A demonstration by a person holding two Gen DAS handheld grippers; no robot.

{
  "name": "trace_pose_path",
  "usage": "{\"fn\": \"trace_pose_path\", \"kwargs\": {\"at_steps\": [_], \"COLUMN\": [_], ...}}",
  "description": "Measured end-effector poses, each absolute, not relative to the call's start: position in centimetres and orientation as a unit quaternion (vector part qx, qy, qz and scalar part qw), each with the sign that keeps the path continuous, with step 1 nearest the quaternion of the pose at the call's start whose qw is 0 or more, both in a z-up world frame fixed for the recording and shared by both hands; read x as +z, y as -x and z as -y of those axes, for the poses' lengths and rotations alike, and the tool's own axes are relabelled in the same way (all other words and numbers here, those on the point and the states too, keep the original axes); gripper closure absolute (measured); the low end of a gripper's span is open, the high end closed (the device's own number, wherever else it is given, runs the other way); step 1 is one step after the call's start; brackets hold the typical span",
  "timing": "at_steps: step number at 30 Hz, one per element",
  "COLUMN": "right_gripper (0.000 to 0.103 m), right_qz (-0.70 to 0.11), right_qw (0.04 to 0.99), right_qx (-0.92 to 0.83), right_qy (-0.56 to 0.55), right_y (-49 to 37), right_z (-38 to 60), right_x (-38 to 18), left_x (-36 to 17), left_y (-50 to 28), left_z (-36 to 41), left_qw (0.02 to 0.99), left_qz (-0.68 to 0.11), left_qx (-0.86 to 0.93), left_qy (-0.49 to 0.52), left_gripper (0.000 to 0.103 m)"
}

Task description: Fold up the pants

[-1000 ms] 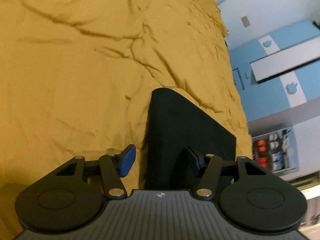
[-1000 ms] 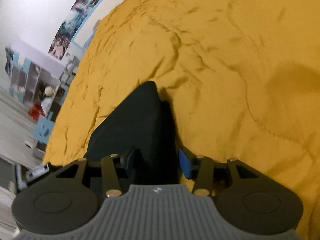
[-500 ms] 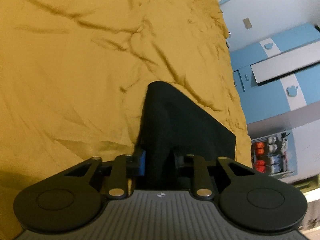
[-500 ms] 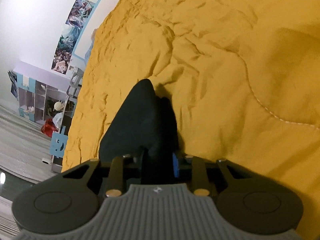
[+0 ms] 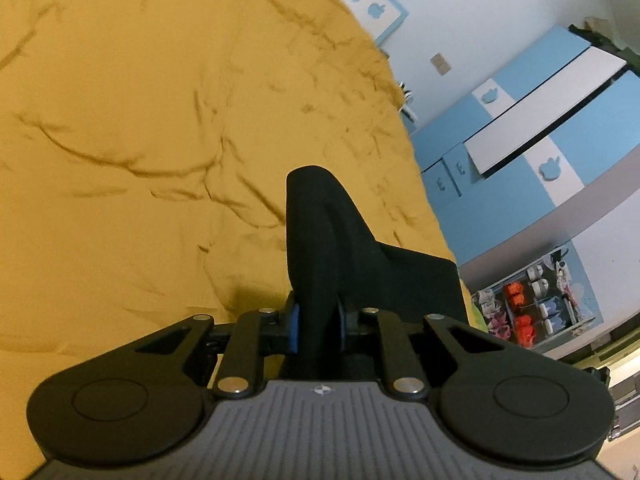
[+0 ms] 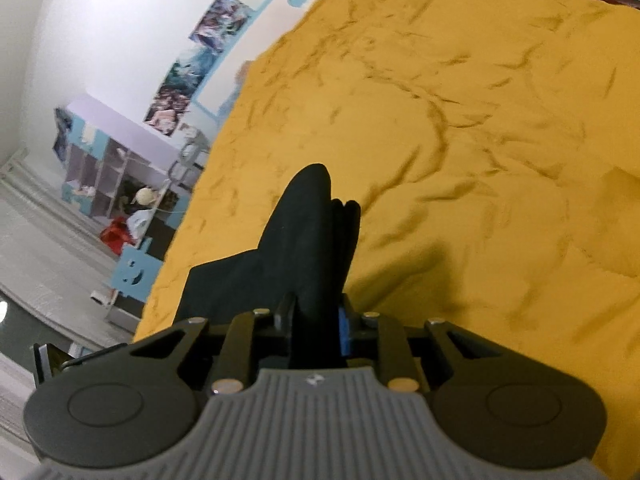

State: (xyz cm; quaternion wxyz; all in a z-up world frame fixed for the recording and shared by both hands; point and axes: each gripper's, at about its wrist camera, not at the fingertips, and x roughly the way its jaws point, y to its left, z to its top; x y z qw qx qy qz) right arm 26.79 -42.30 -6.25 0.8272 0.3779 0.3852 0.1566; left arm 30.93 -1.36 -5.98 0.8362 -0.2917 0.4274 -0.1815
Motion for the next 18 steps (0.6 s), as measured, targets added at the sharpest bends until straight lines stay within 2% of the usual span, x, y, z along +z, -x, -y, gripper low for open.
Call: {"fn": "trace_pose_path", "kwargs": {"at_steps": [9,18], "right_gripper": [0.087,0.087], "right_qz": [-0.393,-0.436], "right_qw": [0.81,0.791], "right_qx": [0.21,0.207], "right_qy": [-0.381,-0.377], "right_y": [-24.0,-23.0], "right_z": [36.5,31.5], "right_x": [-4.0,-7.1], "left_x": [-2.5,-7.0], "left_y": [-26.5,-26.9], "left_z": [-3.8,-8.1], "left_qw": [0.855,0.839], "left_qz": [-0.41,-0.433], "left_qx": [-0.155,-0.143], "left_qy": [0.276,0.296], "left_gripper": [0.084,0.084]}}
